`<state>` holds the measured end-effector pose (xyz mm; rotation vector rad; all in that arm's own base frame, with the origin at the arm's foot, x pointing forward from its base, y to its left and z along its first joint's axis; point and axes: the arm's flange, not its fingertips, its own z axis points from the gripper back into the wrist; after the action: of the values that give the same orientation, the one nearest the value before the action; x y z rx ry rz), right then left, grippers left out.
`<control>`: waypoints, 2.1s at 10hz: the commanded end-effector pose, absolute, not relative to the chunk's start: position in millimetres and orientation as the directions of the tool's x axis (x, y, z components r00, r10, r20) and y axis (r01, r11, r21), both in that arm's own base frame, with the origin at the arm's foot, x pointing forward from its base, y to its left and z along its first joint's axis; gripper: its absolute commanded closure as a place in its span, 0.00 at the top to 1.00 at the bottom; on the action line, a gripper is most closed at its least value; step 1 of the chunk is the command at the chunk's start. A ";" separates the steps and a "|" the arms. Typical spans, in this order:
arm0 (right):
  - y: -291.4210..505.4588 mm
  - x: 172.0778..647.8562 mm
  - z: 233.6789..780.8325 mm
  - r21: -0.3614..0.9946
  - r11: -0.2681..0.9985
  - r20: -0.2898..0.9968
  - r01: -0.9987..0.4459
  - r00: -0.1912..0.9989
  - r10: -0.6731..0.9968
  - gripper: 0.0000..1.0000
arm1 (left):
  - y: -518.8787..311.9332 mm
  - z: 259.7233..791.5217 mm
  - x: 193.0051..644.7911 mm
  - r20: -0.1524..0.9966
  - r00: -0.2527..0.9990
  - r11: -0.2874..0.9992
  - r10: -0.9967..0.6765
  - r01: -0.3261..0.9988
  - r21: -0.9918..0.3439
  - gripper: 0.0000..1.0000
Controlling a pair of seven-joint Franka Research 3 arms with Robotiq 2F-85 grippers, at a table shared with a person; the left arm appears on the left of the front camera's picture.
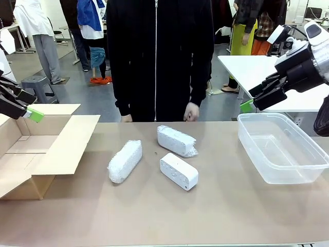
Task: Separate and place wrapped and unwrapped clocks.
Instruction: Pick up the Digital clock indicated by the person.
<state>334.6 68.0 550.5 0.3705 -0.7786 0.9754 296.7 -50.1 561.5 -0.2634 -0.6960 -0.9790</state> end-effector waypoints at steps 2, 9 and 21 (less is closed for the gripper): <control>67.2 332.7 550.9 -0.054 0.521 0.729 -0.852 0.323 0.604 1.00 | -49.8 563.9 294.5 0.652 0.358 0.545 -0.668 0.832 0.101 1.00; 67.2 332.7 550.9 -0.054 0.521 0.729 -0.852 0.323 0.604 1.00 | -49.8 563.9 294.5 0.652 0.358 0.545 -0.668 0.832 0.101 1.00; 67.2 332.7 550.9 -0.054 0.521 0.729 -0.852 0.323 0.604 1.00 | -49.8 563.9 294.5 0.652 0.358 0.545 -0.668 0.832 0.101 1.00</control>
<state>333.5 67.8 551.0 0.3589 -0.7731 0.9753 295.5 -50.4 563.7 -0.2581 -0.7003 -0.9805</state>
